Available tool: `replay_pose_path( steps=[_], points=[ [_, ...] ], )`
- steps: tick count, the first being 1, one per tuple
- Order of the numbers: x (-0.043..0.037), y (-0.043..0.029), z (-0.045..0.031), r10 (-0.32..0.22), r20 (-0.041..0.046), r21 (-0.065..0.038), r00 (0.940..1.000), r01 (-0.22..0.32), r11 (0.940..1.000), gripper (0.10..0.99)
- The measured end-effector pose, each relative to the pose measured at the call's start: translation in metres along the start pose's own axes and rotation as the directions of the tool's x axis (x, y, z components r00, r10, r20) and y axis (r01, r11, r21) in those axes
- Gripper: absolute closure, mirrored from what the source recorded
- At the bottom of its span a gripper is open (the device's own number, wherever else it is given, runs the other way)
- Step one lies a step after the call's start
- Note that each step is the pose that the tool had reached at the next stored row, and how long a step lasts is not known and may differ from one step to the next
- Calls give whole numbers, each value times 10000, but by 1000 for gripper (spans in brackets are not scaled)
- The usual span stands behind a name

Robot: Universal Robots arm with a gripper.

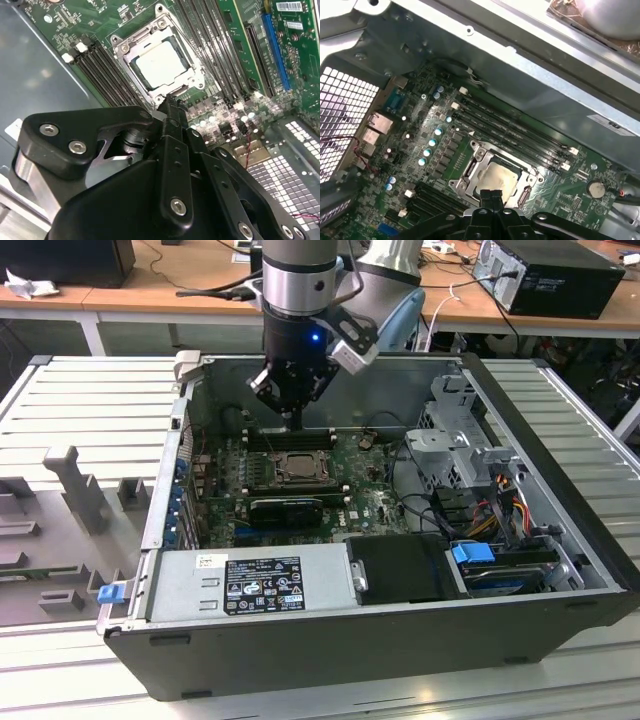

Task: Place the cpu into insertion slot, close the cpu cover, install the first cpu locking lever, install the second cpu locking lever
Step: 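Install the first cpu locking lever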

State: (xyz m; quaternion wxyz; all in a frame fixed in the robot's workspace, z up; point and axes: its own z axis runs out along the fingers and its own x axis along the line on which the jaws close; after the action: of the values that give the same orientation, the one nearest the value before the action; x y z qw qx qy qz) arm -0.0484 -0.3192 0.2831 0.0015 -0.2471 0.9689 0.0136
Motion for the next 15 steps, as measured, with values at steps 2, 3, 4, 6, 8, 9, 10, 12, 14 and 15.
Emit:
replay_pose_path(
  steps=[2, 3, 4, 6, 8, 9, 10, 12, 14, 15],
  points=[
    [0, 0, 0, -174, -4, -2, 9998, 174, 9998, 980],
    [0, 0, 0, -236, -6, -2, 9997, 236, 9997, 980],
    [0, 0, 0, -299, -8, -3, 9996, 299, 9996, 980],
    [0, 0, 0, -438, -11, -4, 9990, 438, 9990, 980],
    [0, 0, 0, -567, -15, -6, 9984, 567, 9984, 980],
    [0, 0, 0, -623, -16, -6, 9981, 623, 9981, 980],
    [0, 0, 0, -726, -19, -8, 9974, 726, 9974, 980],
    [1, 0, 0, -937, -23, -10, 9956, 937, 9956, 980],
    [26, 13, 2, -1172, -20, -27, 9931, 1172, 9931, 980],
    [68, 35, 7, -1187, -9, -29, 9929, 1187, 9929, 980]
  ],
)
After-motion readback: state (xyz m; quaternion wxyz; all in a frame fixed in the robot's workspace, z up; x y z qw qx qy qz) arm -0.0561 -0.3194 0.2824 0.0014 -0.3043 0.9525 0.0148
